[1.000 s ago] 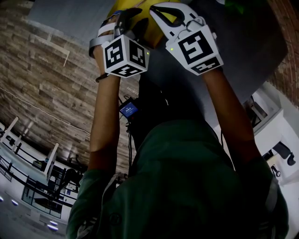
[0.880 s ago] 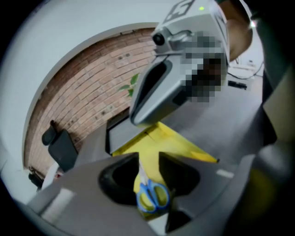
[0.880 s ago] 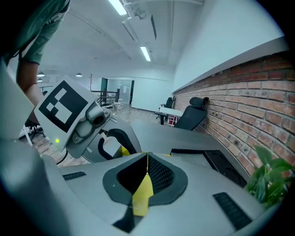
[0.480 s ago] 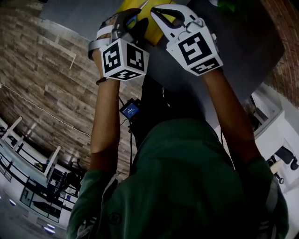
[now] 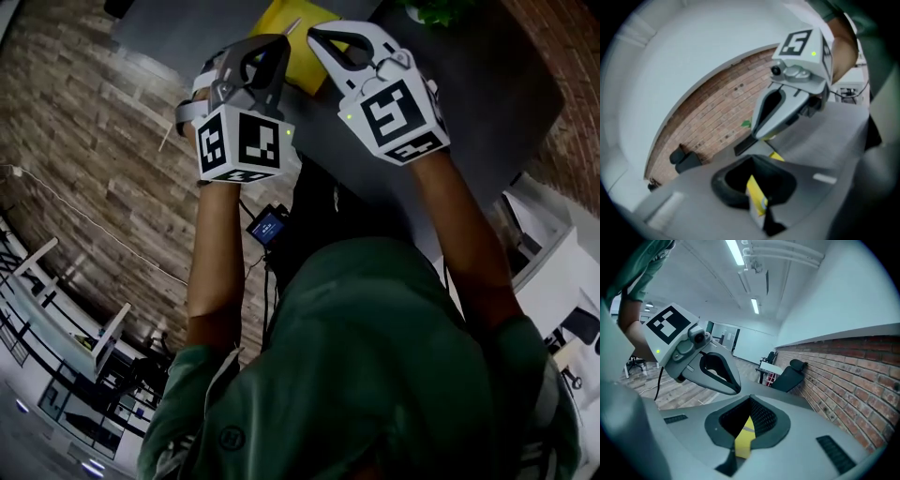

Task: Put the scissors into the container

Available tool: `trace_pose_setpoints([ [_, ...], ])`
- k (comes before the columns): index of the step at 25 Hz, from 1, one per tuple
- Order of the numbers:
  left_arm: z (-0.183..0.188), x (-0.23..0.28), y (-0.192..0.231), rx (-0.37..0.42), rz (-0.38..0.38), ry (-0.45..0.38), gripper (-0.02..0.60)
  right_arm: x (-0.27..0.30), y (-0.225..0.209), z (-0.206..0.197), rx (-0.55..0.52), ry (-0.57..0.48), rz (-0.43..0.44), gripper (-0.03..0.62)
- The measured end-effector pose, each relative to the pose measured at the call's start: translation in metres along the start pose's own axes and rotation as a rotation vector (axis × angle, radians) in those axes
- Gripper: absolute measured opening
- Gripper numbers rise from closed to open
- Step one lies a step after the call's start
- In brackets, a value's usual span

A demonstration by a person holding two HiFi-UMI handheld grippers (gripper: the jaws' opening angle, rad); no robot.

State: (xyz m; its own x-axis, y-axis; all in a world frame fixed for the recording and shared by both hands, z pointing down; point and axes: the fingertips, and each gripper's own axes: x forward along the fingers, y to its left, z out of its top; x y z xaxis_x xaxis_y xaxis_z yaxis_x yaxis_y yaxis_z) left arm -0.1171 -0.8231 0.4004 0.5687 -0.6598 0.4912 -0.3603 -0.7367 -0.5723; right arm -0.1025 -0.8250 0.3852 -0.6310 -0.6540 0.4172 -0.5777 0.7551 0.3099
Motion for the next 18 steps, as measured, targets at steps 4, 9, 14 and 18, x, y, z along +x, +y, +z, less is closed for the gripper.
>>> trace_pose_setpoints([
  [4, 0.011, -0.020, 0.001, 0.010, 0.023, -0.002, 0.003, -0.017, 0.002, 0.014, -0.010, -0.026, -0.010, 0.006],
  [9, 0.021, -0.040, -0.008, 0.023, 0.040, 0.007, 0.003, -0.043, 0.006, 0.024, -0.026, -0.048, -0.023, 0.006],
  [14, 0.031, -0.053, -0.018, 0.030, 0.043, 0.019, 0.002, -0.065, 0.010, 0.028, -0.033, -0.061, -0.024, 0.006],
  [18, 0.038, -0.066, -0.020, 0.024, 0.041, 0.028, 0.003, -0.080, 0.013, 0.038, -0.038, -0.059, -0.018, 0.006],
])
